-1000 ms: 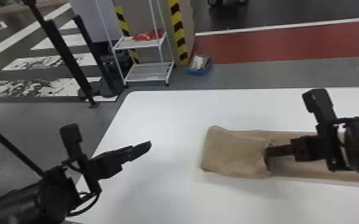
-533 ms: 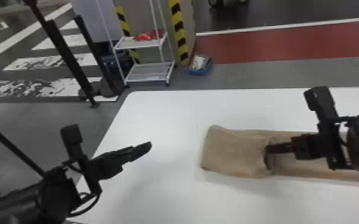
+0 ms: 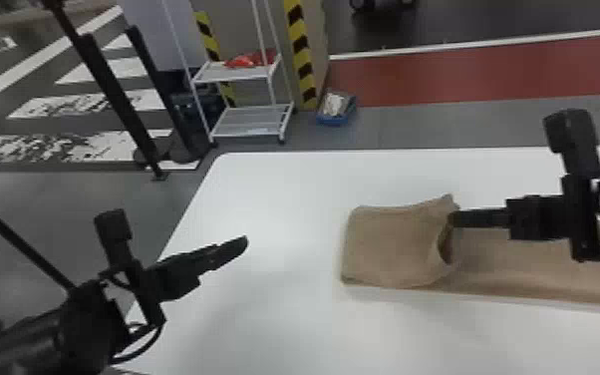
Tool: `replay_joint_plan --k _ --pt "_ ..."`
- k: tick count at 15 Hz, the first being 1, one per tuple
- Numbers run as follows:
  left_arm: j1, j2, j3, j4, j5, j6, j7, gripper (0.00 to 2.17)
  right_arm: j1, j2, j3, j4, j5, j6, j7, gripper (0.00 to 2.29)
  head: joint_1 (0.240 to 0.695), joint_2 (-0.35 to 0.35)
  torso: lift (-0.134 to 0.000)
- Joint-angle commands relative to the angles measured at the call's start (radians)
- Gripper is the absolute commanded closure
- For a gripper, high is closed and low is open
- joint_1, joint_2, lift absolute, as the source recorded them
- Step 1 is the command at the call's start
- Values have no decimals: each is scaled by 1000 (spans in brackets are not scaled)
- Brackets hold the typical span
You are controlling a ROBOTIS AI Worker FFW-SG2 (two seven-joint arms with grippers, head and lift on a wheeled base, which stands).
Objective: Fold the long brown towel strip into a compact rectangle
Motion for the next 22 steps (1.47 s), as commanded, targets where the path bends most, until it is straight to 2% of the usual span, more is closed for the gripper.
replay_joint_plan --k 1,6,10,12,17,22 --pt "-1 1 1 2 1 0 0 36 10 1 -42 -4 -3 14 2 1001 695 295 -120" --pt "2 -1 -8 1 0 0 0 43 -48 1 -143 123 26 -57 -7 1001 695 243 -120" --pt "2 -1 -9 2 -2 0 0 43 -30 1 -163 137 30 -63 -1 1001 695 216 -120" --pt "0 -1 -9 4 -4 0 0 43 1 1 -161 118 16 -51 2 998 695 212 -120" --pt "-4 3 -6 10 -7 0 -17 46 32 1 -181 -37 -43 75 16 1001 695 226 -120" --pt "-4 3 -3 10 -2 0 -25 46 27 1 -238 -33 -40 75 9 1001 695 217 -120"
